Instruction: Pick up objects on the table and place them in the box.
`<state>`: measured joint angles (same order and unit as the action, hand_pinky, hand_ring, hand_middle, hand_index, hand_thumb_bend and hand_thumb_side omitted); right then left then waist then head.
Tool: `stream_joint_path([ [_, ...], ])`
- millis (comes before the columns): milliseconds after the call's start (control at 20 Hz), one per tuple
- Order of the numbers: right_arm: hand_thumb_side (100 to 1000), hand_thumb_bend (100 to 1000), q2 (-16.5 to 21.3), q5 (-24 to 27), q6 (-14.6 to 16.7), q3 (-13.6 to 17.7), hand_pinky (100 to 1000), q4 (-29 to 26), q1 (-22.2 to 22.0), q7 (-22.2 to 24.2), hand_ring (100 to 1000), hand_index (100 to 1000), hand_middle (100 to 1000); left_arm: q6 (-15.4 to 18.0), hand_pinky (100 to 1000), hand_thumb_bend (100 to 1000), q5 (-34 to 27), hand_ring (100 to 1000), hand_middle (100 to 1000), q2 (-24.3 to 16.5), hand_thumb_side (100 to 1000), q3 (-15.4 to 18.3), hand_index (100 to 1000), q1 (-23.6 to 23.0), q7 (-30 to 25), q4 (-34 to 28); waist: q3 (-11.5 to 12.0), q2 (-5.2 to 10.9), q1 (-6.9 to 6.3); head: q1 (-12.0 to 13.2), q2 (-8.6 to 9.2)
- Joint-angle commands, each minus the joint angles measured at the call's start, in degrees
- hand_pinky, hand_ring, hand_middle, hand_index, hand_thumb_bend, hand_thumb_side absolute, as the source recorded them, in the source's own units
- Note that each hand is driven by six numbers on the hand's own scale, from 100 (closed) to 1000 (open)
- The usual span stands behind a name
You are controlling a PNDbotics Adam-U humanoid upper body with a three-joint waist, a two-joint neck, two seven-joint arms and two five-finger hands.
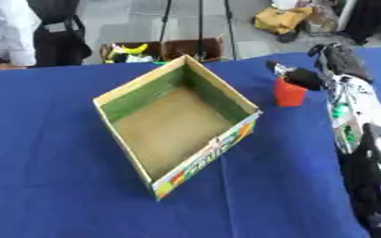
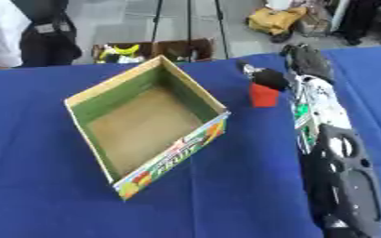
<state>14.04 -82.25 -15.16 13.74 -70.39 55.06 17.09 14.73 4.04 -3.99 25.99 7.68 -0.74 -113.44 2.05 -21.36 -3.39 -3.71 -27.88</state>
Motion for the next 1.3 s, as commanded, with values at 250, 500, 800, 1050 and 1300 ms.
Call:
stream_joint_path([
  [250, 851, 660, 1.94, -3.74, -0.53, 0.00, 619, -0.86, -0.36, -0.13, 698, 815, 632, -0.09, 439, 524, -0.06, 580, 650, -0.89, 940, 0.11, 916, 0.51, 0.06, -1.15, 0.08, 1.24, 0.15, -0.01, 0.81],
  [500, 866, 667, 1.84, -6.29, -1.30, 0.27, 618, -0.90, -1.12, -0.30, 693, 814, 628, -0.07, 439, 522, -0.08, 580, 650, -0.91, 939, 0.10, 916, 0.54, 0.12, -1.15, 0.13, 1.18, 0.14, -0.07, 0.85],
  [800, 877, 669, 1.07, -6.06, -1.35, 0.27, 606, -1.70, -1.95, 0.68, 682, 801, 611, -0.15, 438, 519, -0.03, 580, 650, -0.86, 937, 0.12, 916, 0.61, 0.11, -1.15, 0.01, 1.10, 0.12, -0.13, 0.97],
  [1050, 870, 668, 0.16, -5.93, -1.92, 0.27, 585, -2.29, -2.62, 0.38, 663, 777, 588, -0.24, 438, 517, 0.02, 580, 651, -0.81, 934, 0.14, 915, 0.64, 0.13, -1.15, -0.01, 1.08, 0.12, -0.17, 1.08],
  [1300, 847, 652, -0.67, -5.17, -2.57, 0.36, 573, -2.36, -3.07, -0.19, 655, 786, 592, -0.38, 437, 519, 0.09, 580, 651, -0.74, 932, 0.14, 914, 0.69, 0.10, -1.15, -0.14, 0.97, 0.09, -0.23, 1.17],
])
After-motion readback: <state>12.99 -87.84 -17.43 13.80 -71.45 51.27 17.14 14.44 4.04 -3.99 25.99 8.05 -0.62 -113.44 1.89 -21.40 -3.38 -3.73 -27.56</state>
